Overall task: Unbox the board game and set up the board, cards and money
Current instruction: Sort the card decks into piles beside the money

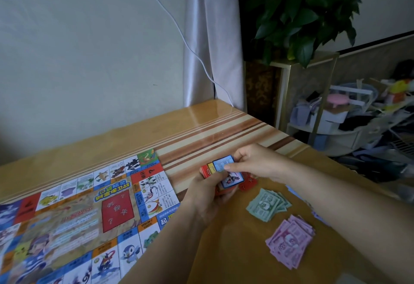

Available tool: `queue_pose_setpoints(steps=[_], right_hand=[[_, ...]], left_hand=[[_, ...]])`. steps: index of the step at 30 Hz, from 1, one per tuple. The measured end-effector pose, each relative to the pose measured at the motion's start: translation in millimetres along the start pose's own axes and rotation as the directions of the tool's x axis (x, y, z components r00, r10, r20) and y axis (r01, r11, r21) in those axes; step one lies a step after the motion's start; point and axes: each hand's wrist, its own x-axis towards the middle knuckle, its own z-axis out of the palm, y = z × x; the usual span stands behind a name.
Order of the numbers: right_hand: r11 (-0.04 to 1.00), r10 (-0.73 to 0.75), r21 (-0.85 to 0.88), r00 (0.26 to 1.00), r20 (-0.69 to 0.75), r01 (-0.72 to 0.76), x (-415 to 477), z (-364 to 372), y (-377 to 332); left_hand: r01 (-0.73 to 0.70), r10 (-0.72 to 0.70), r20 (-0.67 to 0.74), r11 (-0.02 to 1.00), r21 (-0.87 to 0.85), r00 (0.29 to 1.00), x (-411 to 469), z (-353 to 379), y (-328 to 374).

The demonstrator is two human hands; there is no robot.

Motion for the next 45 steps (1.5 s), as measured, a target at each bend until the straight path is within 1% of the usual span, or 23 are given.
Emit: queue_pose_setpoints(steps=[3, 6, 7, 9, 11, 12, 14, 16, 17, 18, 19, 21, 26, 28, 29, 32, 34, 36, 38, 39, 41, 45], right_hand=[[0.996, 0.023, 0.081, 1.0, 0.017, -0.024, 5, -2, 5], [0.993, 0.025, 0.116, 0.999, 0.023, -0.027, 7, -10, 7], [0.991, 0.025, 0.133, 1.0, -0.004, -0.024, 8, -14, 7], [0.98, 0.043, 0.198, 0.991, -0.127, -0.017, 12, -23, 9], [0.948, 0.105, 0.318, 0.957, -0.269, -0.015, 17, -34, 14], [0.925, 0.147, 0.378, 0.941, -0.304, -0.022, 17, -38, 17], [0.895, 0.207, 0.442, 0.934, -0.289, -0.062, 16, -40, 24], [0.888, 0.243, 0.446, 0.937, -0.25, -0.111, 15, -36, 30], [0.903, 0.253, 0.407, 0.934, -0.25, -0.136, 16, -32, 33], [0.933, 0.247, 0.326, 0.927, -0.282, -0.15, 17, -28, 38], [0.968, 0.218, 0.195, 0.919, -0.329, -0.159, 21, -25, 43], [0.987, 0.15, 0.001, 0.907, -0.393, -0.163, 26, -21, 51], [0.958, 0.084, -0.204, 0.877, -0.474, -0.202, 28, -15, 60], [0.945, 0.057, -0.252, 0.867, -0.494, -0.206, 28, -13, 63], [0.947, 0.054, -0.248, 0.859, -0.509, -0.206, 28, -13, 63], [0.969, 0.066, -0.165, 0.837, -0.543, -0.183, 29, -11, 62], [0.969, 0.064, -0.164, 0.83, -0.553, -0.185, 29, -10, 60], [0.926, 0.027, -0.3, 0.832, -0.554, -0.23, 26, -10, 59], [0.841, -0.041, -0.471, 0.838, -0.545, -0.266, 23, -10, 60], [0.806, -0.069, -0.526, 0.839, -0.54, -0.271, 22, -10, 60], [0.768, -0.117, -0.585, 0.842, -0.527, -0.26, 22, -12, 57], [0.745, -0.15, -0.633, 0.872, -0.466, -0.21, 21, -12, 56]], left_hand=[[0.039, -0.039, -0.002, 0.998, -0.041, 0.999, -1, 5, 1], [0.093, -0.09, 0.027, 0.985, -0.146, 0.996, 1, 6, 4], [0.096, -0.092, 0.035, 0.982, -0.161, 0.995, 3, 5, 6], [0.084, -0.078, 0.04, 0.982, -0.167, 0.996, 5, 1, 8], [0.055, -0.051, 0.033, 0.983, -0.172, 0.998, 4, -3, 10], [0.042, -0.039, 0.021, 0.983, -0.177, 0.999, 4, -4, 11], [0.031, -0.03, 0.008, 0.981, -0.191, 1.0, 4, -6, 12], [0.035, -0.035, 0.007, 0.981, -0.192, 0.999, 3, -5, 12], [0.039, -0.039, 0.007, 0.981, -0.188, 0.999, 3, -5, 11], [0.043, -0.043, 0.005, 0.982, -0.186, 0.999, 2, -5, 11], [0.046, -0.046, 0.001, 0.982, -0.186, 0.999, 2, -5, 10], [0.049, -0.052, -0.008, 0.981, -0.189, 0.999, 2, -5, 8], [0.039, -0.04, -0.003, 0.985, -0.166, 0.999, 2, -8, 9], [0.032, -0.034, -0.011, 0.986, -0.163, 0.999, 2, -10, 9], [0.031, -0.033, -0.013, 0.986, -0.164, 0.999, 2, -11, 9], [0.049, -0.054, -0.025, 0.982, -0.18, 0.998, 2, -10, 8], [0.066, -0.074, -0.036, 0.979, -0.195, 0.997, 1, -8, 7], [0.079, -0.088, -0.038, 0.976, -0.203, 0.995, 0, -7, 6], [0.081, -0.091, -0.039, 0.976, -0.2, 0.995, -1, -6, 6], [0.079, -0.09, -0.044, 0.977, -0.199, 0.995, -1, -6, 6], [0.073, -0.085, -0.054, 0.978, -0.195, 0.995, -2, -7, 7], [0.076, -0.086, -0.047, 0.98, -0.185, 0.995, -3, -9, 7]])
